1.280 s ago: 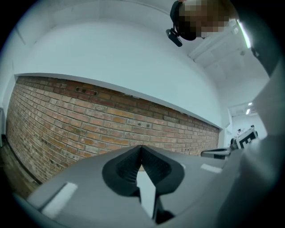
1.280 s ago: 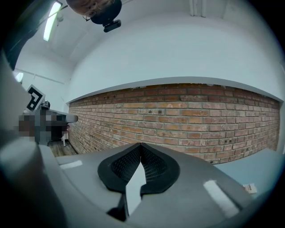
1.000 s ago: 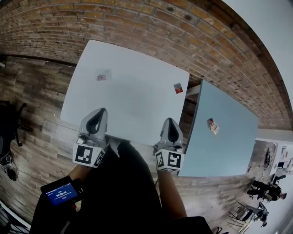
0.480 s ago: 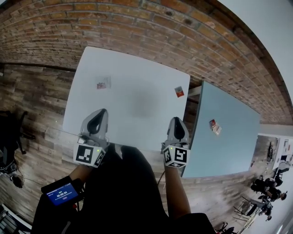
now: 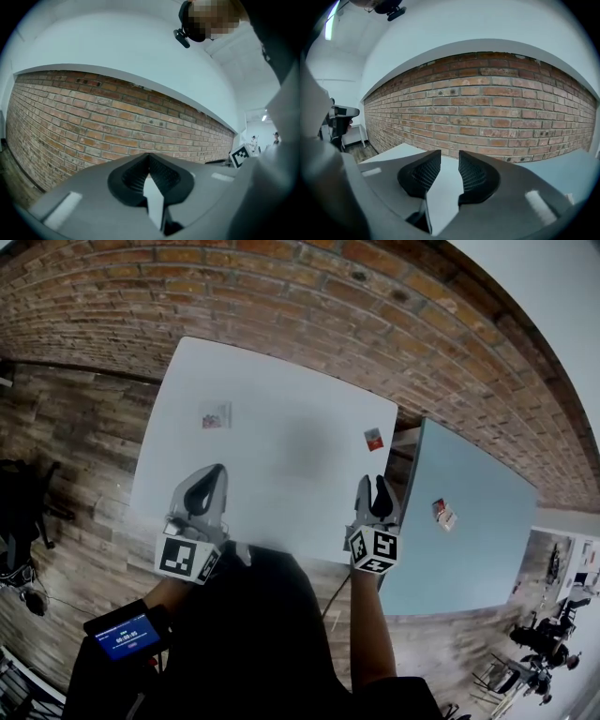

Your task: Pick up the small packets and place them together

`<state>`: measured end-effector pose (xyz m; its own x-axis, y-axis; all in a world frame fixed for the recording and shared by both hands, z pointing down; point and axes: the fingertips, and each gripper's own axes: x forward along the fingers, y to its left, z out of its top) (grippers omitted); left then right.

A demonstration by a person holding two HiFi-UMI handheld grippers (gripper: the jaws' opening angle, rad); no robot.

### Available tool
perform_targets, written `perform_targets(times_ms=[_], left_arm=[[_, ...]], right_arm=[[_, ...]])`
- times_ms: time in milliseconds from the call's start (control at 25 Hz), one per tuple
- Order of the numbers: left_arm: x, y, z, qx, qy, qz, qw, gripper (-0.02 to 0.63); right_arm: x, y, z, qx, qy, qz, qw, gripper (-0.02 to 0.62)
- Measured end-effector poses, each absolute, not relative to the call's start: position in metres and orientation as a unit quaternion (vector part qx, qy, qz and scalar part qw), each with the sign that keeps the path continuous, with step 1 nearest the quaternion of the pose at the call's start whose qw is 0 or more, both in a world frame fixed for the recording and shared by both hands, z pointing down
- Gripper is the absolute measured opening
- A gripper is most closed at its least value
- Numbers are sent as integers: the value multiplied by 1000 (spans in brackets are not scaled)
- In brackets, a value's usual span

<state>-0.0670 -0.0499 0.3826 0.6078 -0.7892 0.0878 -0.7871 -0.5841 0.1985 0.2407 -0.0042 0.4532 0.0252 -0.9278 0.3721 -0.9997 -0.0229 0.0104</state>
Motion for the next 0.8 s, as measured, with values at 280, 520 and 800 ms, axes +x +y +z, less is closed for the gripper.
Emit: perform_targets(times_ms=[280,520,800], left_arm=[[-50,-59,381,886,-453,4,98,0],[-28,-65,381,887,-450,9,101,0],[-19,-68,384,879,-465,23,101,0]], right_arm=[[274,-31,476,698,-684,142,159,120],[305,-46,503,698,-675,160,177,129],[339,-70,543,685,-672,206,190,175]])
